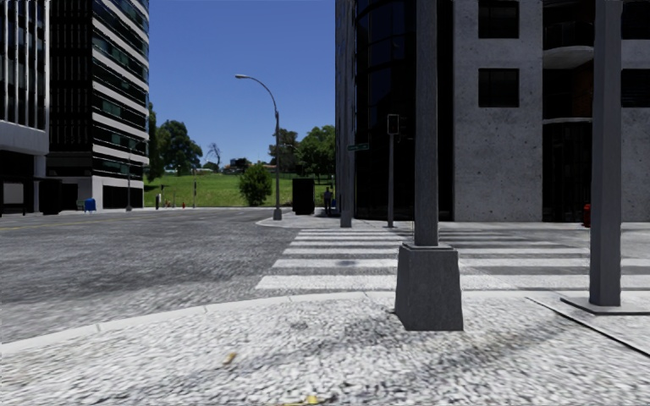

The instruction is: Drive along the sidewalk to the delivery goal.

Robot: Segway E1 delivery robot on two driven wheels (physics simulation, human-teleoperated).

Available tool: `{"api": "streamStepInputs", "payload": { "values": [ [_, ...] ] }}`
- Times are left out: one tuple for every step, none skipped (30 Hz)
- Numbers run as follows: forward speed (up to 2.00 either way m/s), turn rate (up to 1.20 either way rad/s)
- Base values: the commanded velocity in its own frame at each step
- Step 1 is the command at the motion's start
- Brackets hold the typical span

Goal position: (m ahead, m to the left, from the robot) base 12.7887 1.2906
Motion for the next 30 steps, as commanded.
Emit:
{"api": "streamStepInputs", "payload": {
  "values": [
    [2.0, 0.0],
    [2.0, 0.0],
    [2.0, 0.0],
    [2.0, 0.0],
    [2.0, 0.0],
    [2.0, 0.0],
    [2.0, 0.0],
    [2.0, 0.0],
    [2.0, 0.0],
    [2.0, 0.0],
    [2.0, 0.0],
    [2.0, 0.0],
    [2.0, 0.0],
    [2.0, 0.0],
    [2.0, 0.0],
    [2.0, 0.0],
    [2.0, 0.0],
    [2.0, 0.0],
    [2.0, 0.0],
    [2.0, 0.0],
    [2.0, 0.0],
    [2.0, 0.0],
    [2.0, 0.0],
    [2.0, 0.0],
    [2.0, 0.0],
    [2.0, 0.0],
    [2.0, 0.0],
    [2.0, 0.0],
    [2.0, 0.0],
    [2.0, 0.0]
  ]
}}
